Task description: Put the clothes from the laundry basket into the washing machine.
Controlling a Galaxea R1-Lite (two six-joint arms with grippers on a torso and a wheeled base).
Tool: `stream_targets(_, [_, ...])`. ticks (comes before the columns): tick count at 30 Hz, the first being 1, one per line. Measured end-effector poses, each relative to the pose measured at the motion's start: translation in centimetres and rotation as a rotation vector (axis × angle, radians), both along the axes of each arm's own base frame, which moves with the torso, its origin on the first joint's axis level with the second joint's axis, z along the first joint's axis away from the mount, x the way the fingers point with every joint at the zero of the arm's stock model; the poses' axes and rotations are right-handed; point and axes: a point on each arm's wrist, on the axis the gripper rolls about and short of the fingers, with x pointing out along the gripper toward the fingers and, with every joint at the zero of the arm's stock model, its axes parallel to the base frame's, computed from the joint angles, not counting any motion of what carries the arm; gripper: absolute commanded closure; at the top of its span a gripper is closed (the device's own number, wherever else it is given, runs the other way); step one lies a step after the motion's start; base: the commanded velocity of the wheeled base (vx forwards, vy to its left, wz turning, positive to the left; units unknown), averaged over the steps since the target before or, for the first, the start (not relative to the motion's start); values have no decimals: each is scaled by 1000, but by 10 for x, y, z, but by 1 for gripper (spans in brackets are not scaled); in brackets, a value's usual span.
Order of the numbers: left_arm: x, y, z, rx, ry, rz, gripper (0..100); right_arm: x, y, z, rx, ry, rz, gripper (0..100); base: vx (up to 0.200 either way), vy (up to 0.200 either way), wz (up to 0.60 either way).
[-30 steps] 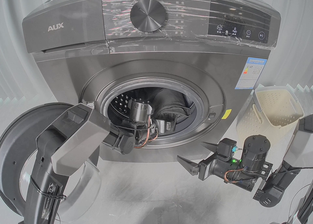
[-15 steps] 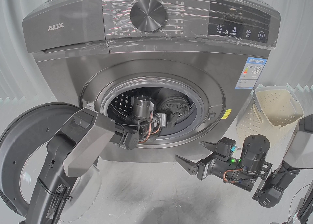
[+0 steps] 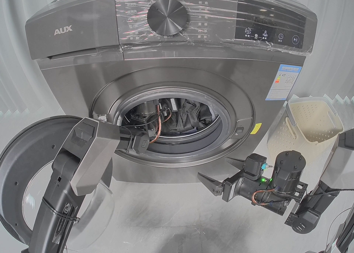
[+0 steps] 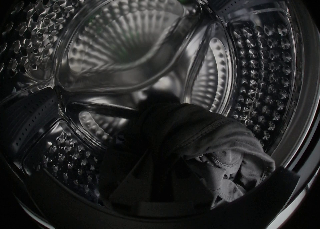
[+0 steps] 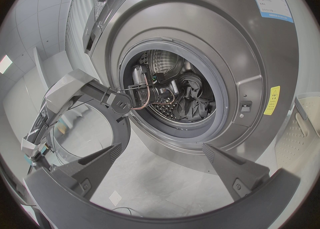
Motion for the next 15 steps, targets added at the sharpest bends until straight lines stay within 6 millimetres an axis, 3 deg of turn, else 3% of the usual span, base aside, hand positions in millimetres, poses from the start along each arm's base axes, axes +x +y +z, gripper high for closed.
stream_targets(5, [5,8,-3,-3,-5,21,100,0,1,0,2,0,3,0,0,0,0])
stream_targets(6, [5,10,-3,-2,-4,23,0,-1,1,0,2,0,4,0,0,0,0])
stream_targets(15, [9,15,-8,3,16,38,0,-1,1,0,2,2,4,0,0,0,0])
